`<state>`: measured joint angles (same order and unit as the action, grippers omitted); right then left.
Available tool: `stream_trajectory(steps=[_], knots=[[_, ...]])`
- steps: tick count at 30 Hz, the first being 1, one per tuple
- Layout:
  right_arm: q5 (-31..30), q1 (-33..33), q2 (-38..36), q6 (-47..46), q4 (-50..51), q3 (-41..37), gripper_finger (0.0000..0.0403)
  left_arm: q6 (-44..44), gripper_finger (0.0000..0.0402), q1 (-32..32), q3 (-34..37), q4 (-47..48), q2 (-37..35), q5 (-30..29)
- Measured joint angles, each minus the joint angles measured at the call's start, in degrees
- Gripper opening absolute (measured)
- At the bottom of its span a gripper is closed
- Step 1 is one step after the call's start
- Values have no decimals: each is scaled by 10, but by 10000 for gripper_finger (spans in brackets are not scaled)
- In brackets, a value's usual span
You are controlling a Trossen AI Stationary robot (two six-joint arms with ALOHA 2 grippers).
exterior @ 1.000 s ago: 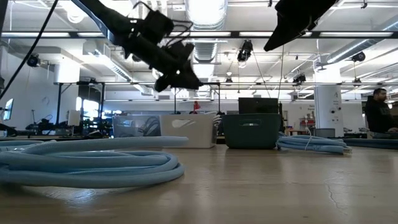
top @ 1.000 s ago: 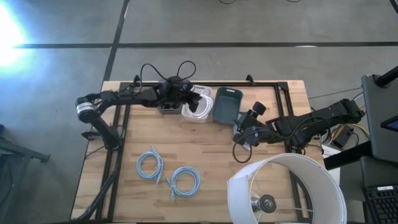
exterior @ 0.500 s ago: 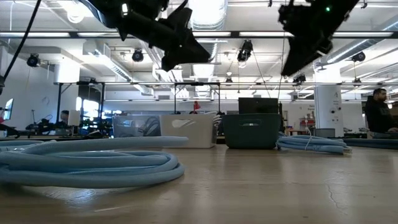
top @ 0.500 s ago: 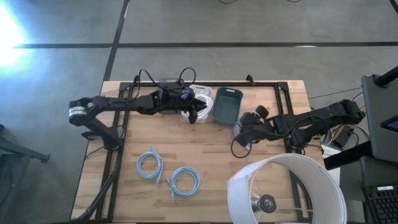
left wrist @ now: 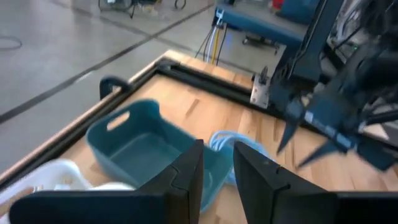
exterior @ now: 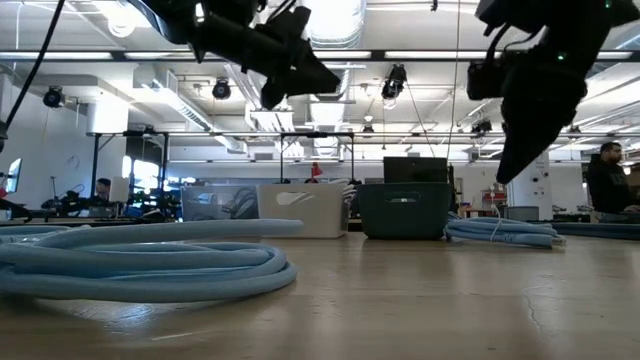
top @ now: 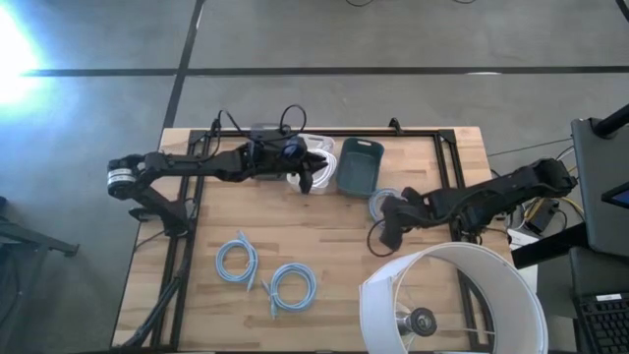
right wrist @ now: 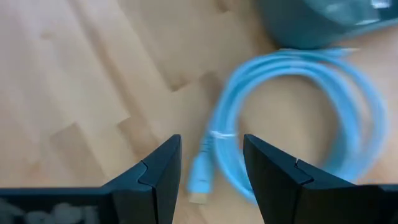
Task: Pick & Place USB Port
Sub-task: Put the top blue HDMI cable into the blue bin
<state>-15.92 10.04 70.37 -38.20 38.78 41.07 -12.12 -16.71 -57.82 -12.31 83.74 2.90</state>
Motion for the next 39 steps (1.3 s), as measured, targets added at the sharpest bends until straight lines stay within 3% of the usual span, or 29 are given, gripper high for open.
stream_trajectory(steps=[5,24,33,39], knots=[[57,0,0,56,-82,-39,166,0,90,0,0,-35,0,0],[51,0,0,59,-158,-128,166,3,90,0,0,-79,0,0],[12,0,0,54,-212,-162,166,4,90,-1,0,-100,0,0],[19,0,-1,56,-221,-173,144,18,90,-1,0,-102,0,0]])
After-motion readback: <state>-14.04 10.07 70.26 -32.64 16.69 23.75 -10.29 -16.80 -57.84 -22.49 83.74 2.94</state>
